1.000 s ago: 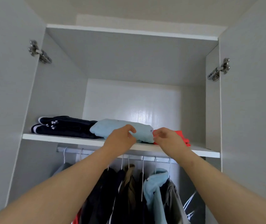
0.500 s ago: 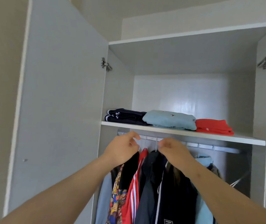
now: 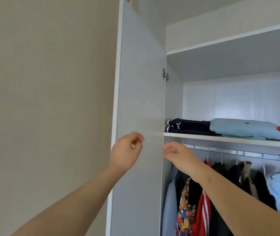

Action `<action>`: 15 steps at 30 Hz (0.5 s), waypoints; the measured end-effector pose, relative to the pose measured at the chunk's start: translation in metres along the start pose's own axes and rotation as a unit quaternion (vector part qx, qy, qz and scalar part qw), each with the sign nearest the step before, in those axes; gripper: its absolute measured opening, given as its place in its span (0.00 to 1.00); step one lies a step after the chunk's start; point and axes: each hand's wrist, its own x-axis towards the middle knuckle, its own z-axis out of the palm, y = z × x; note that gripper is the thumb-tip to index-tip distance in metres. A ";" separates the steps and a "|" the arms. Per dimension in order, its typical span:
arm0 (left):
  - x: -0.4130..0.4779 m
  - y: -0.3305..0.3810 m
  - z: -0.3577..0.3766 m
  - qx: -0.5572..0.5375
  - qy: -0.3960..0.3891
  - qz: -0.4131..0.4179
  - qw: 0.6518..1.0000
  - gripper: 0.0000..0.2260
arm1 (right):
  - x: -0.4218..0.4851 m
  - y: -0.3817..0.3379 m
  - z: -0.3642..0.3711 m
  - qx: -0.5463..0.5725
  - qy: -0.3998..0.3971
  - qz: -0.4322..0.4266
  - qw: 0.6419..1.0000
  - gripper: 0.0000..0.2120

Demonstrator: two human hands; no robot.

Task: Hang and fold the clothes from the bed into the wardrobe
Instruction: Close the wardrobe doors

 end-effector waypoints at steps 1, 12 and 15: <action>0.003 -0.009 -0.007 0.036 0.055 -0.008 0.998 0.09 | 0.002 -0.006 0.011 0.004 0.001 0.001 1.000 0.11; 0.020 -0.077 -0.004 -0.107 -0.019 -0.259 0.960 0.07 | 0.011 -0.019 0.051 -0.035 0.008 0.026 0.999 0.15; 0.021 -0.079 0.005 -0.153 0.021 -0.286 0.946 0.08 | 0.010 -0.012 0.051 -0.033 0.016 0.032 0.999 0.16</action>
